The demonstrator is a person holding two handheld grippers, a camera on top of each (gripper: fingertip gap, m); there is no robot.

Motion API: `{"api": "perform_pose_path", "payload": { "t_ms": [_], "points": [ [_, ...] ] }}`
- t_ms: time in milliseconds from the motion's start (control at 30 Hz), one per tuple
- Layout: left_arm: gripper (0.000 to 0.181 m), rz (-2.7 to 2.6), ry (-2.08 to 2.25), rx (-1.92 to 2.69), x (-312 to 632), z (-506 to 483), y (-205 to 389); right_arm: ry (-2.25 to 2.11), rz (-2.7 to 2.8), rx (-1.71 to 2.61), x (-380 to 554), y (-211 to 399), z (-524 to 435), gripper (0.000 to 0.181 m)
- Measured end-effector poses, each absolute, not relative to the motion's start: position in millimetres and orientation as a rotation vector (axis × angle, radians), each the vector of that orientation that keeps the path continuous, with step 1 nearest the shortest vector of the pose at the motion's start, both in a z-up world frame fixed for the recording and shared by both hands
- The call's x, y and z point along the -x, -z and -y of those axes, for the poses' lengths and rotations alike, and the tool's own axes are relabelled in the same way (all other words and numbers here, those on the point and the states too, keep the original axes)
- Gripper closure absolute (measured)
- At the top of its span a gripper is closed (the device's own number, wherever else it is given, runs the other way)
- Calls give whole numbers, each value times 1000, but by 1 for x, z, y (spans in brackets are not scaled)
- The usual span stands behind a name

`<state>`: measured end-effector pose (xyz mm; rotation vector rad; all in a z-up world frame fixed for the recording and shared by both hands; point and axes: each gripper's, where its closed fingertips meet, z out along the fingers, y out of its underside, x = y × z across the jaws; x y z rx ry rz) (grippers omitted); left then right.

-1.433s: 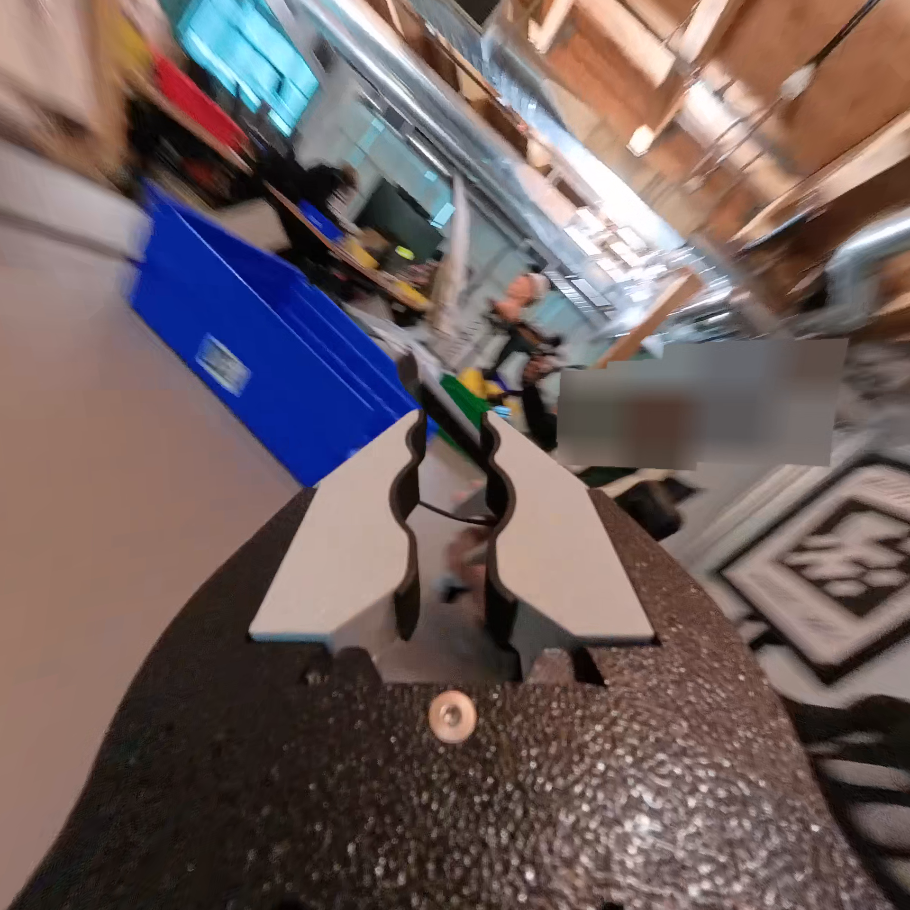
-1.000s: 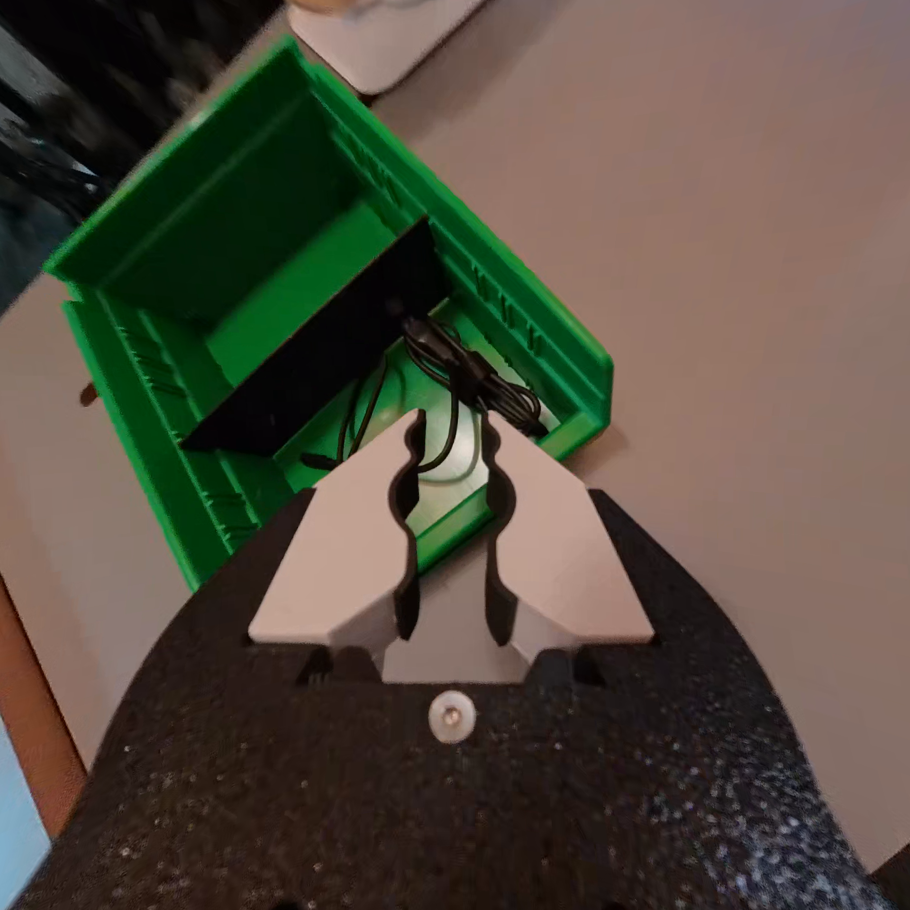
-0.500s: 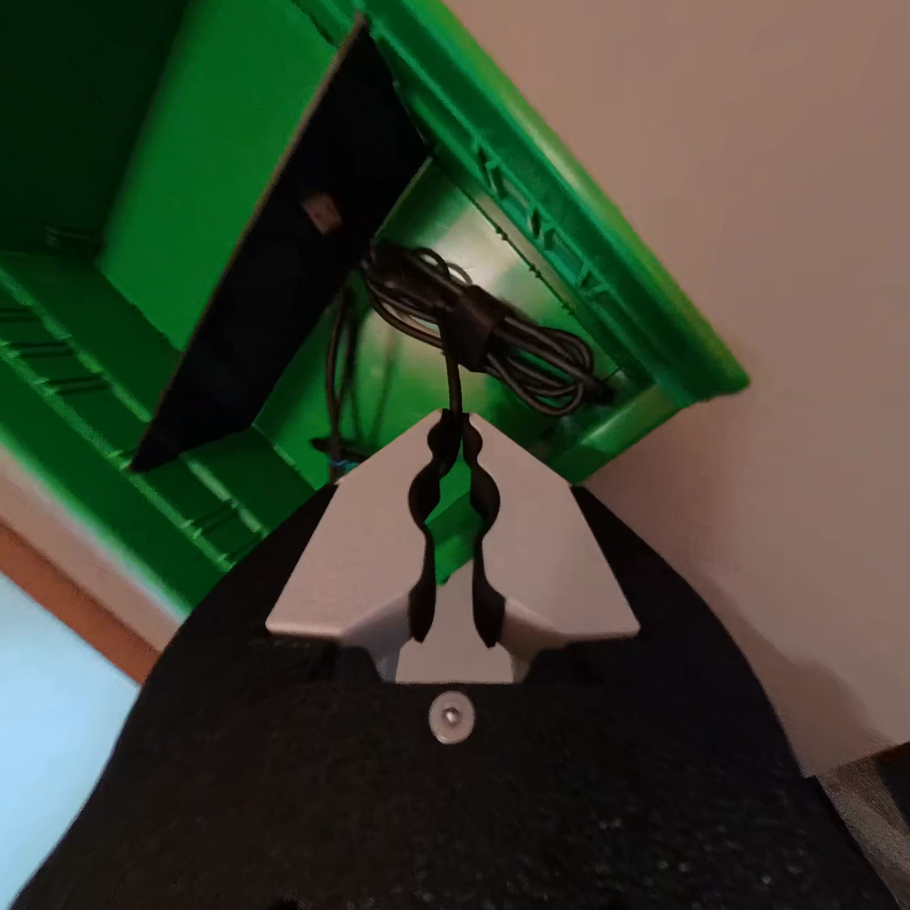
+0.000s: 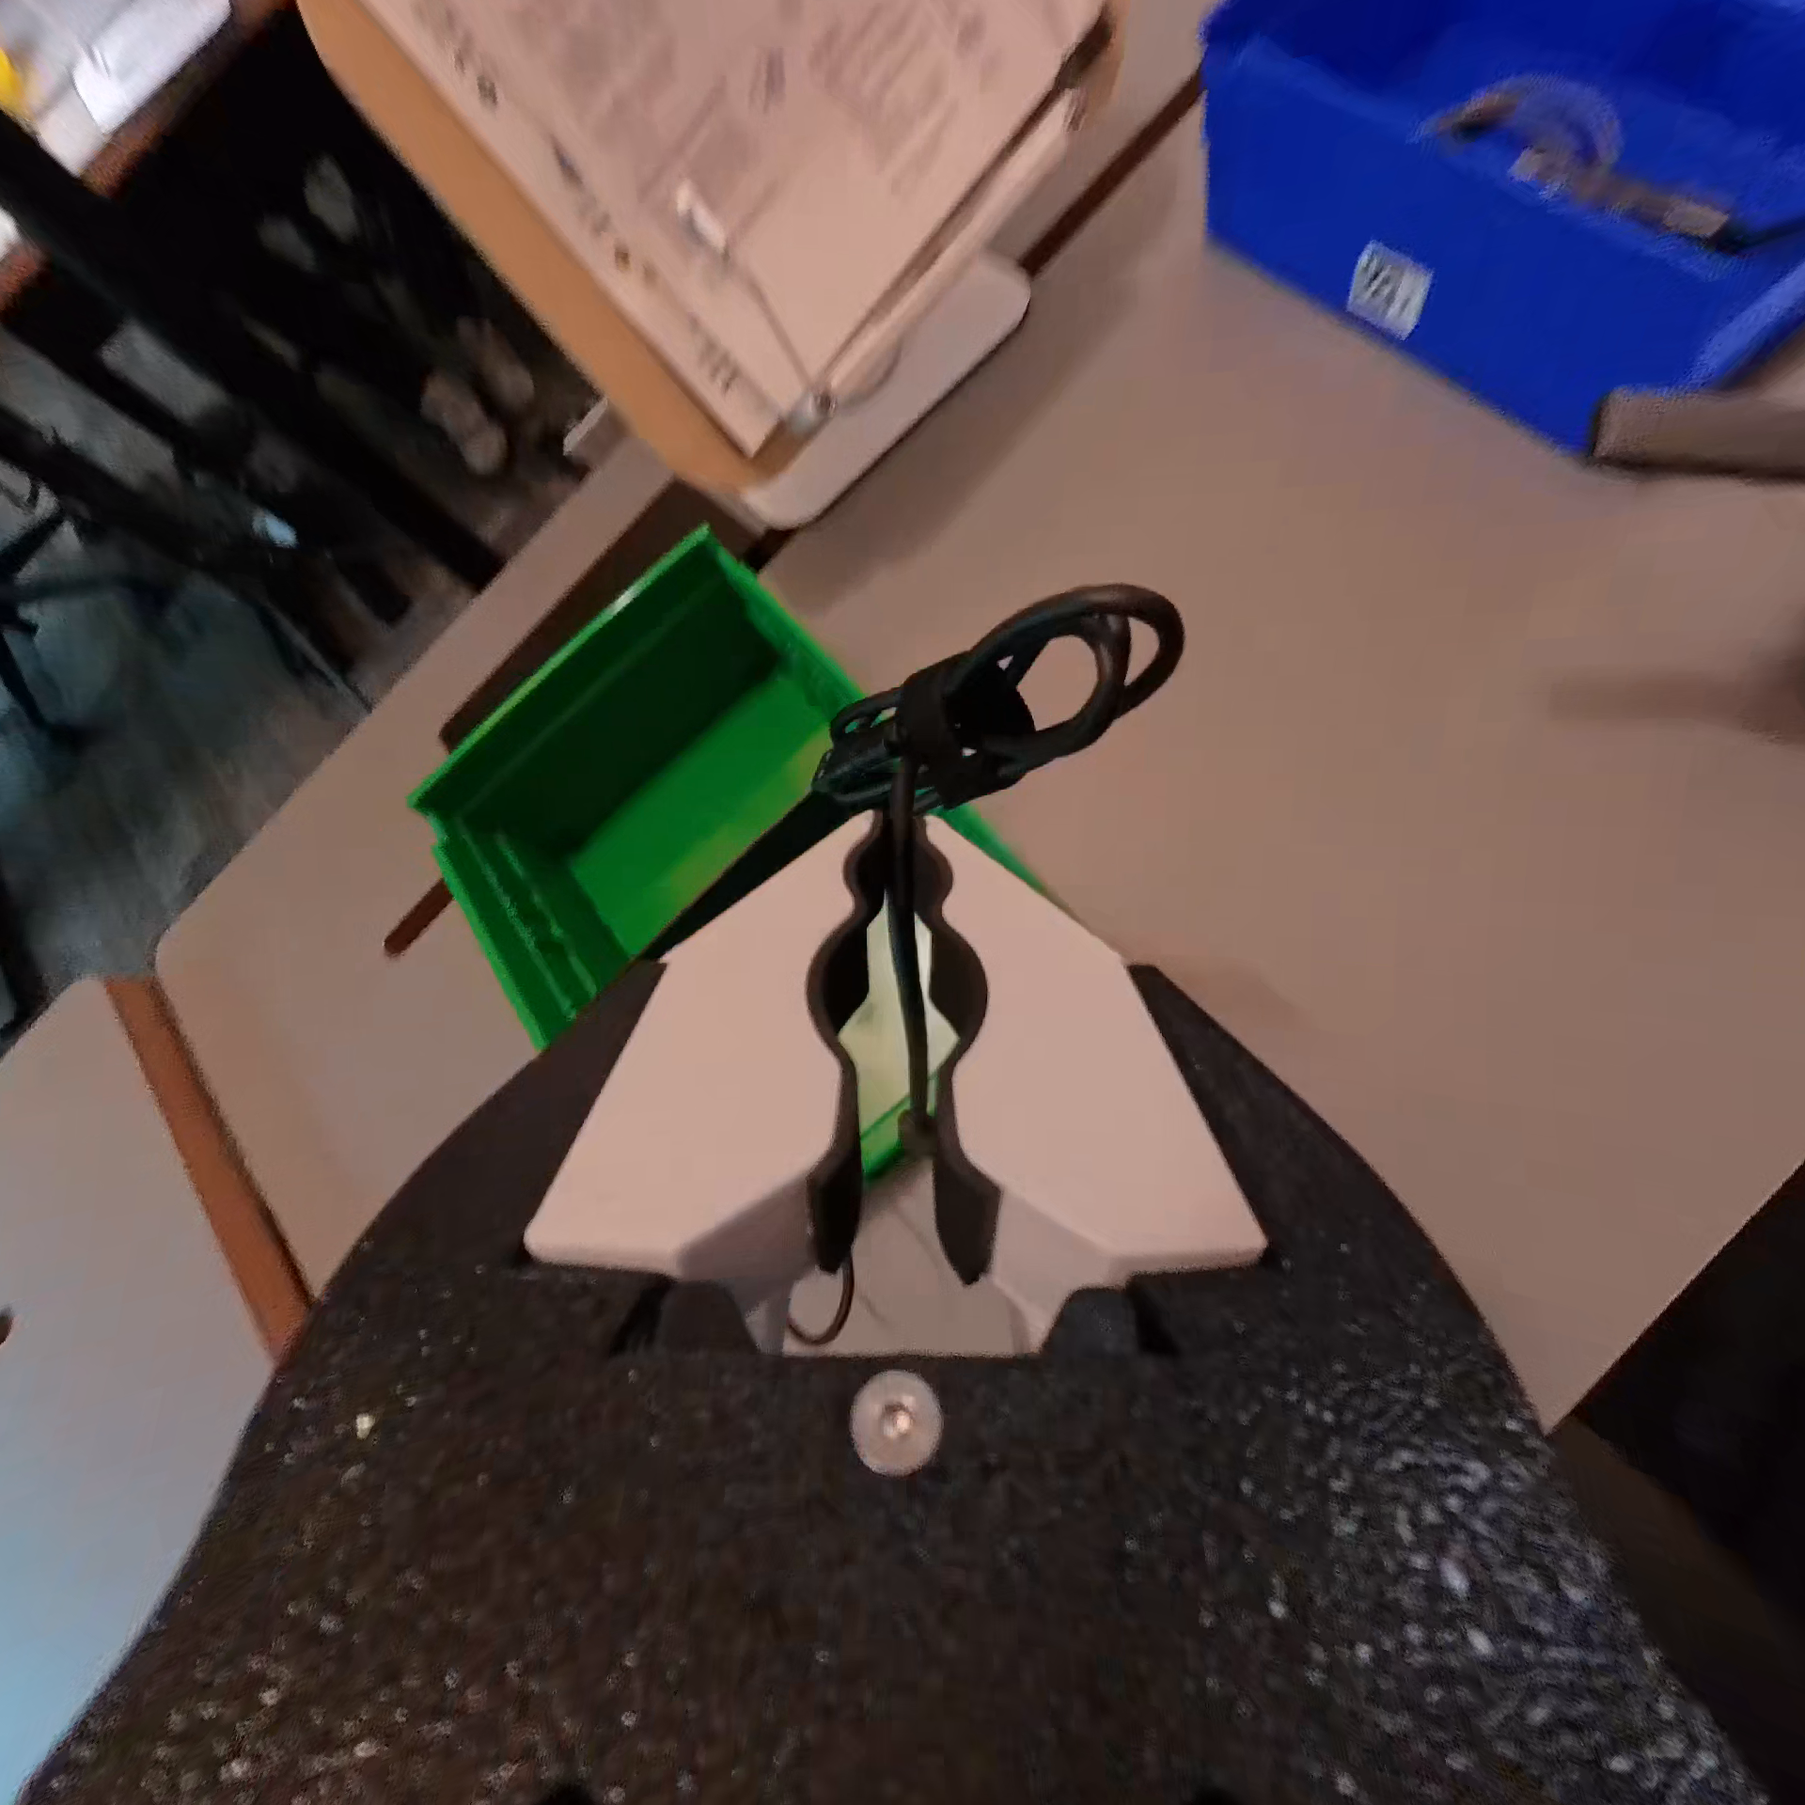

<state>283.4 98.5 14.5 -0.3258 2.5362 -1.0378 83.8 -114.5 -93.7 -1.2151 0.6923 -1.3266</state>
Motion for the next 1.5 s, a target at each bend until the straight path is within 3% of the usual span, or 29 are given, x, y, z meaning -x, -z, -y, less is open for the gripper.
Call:
{"api": "perform_pose_path", "payload": {
  "t_ms": [33, 167, 300, 533, 600, 733, 967, 1233, 1500],
  "points": [
    [180, -2513, 1109, 283, -276, -92, -21, 1331, -699, 1209, -84, 93, 116, 160],
    [179, -2523, 1333, -173, -202, -57, -12, 1337, -742, 1141, -82, 89, 128, 160],
    [179, -2464, 1312, -763, -112, -36, 55, 1269, -780, 1045, -78, 85, 143, 160],
    [179, -2588, 1241, -815, -74, -44, 163, 1249, -788, 1005, -76, 83, 148, 160],
    [165, -2621, 1265, -795, -70, -54, 172, 1260, -777, 1037, -78, 84, 143, 160],
    [144, -2721, 1255, -423, -88, -78, 176, 1274, -767, 1064, -79, 85, 139, 160],
    [131, -2741, 1466, 1136, -127, -114, 188, 1275, -771, 1060, -79, 85, 140, 160],
    [129, -2851, 1432, 1354, -149, -88, 215, 1294, -733, 1085, -77, 85, 134, 160],
    [167, -2935, 1418, 1356, -160, -61, 227, 1297, -731, 1088, -77, 85, 134, 160]
  ]
}}
